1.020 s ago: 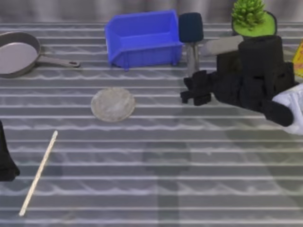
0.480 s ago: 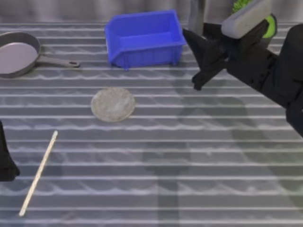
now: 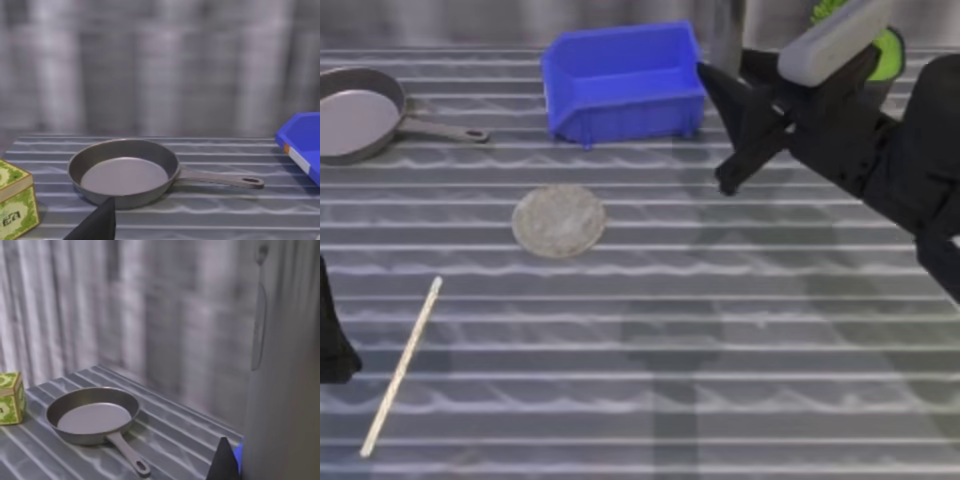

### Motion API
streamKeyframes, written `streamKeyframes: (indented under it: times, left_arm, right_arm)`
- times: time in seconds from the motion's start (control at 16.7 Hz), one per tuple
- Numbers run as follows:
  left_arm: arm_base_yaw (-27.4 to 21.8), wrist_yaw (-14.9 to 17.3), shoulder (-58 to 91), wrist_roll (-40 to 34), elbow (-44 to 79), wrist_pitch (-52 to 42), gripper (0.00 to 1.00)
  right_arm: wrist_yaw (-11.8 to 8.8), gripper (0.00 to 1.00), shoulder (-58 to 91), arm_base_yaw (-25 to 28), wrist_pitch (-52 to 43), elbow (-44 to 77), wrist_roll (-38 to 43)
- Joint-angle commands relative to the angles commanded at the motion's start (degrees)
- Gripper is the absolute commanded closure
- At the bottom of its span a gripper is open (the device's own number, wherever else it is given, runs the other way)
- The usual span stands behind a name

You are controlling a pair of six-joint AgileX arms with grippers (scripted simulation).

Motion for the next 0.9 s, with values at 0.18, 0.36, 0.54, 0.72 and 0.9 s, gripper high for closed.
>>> streamKeyframes:
  times: [0.18,0.36,0.54,0.72,0.9]
  left_arm:
    - [0.0,0.0,0.0,0.0,0.0,0.0,0.00]
    - [0.0,0.0,0.0,0.0,0.0,0.0,0.00]
    - [0.0,0.0,0.0,0.0,0.0,0.0,0.00]
    - [0.0,0.0,0.0,0.0,0.0,0.0,0.00]
    - [0.0,0.0,0.0,0.0,0.0,0.0,0.00]
  right_arm:
    - [4.0,1.00,-0.4,4.2,0.6,-0.6,0.1]
    - [6.8,1.00,-1.0,7.4,1.3,-0.8,0.2]
    - [6.9,1.00,-1.0,7.5,1.3,-0.8,0.2]
    - [6.8,1.00,-0.8,7.3,1.3,-0.7,0.3]
    - [6.9,1.00,-1.0,7.5,1.3,-0.8,0.2]
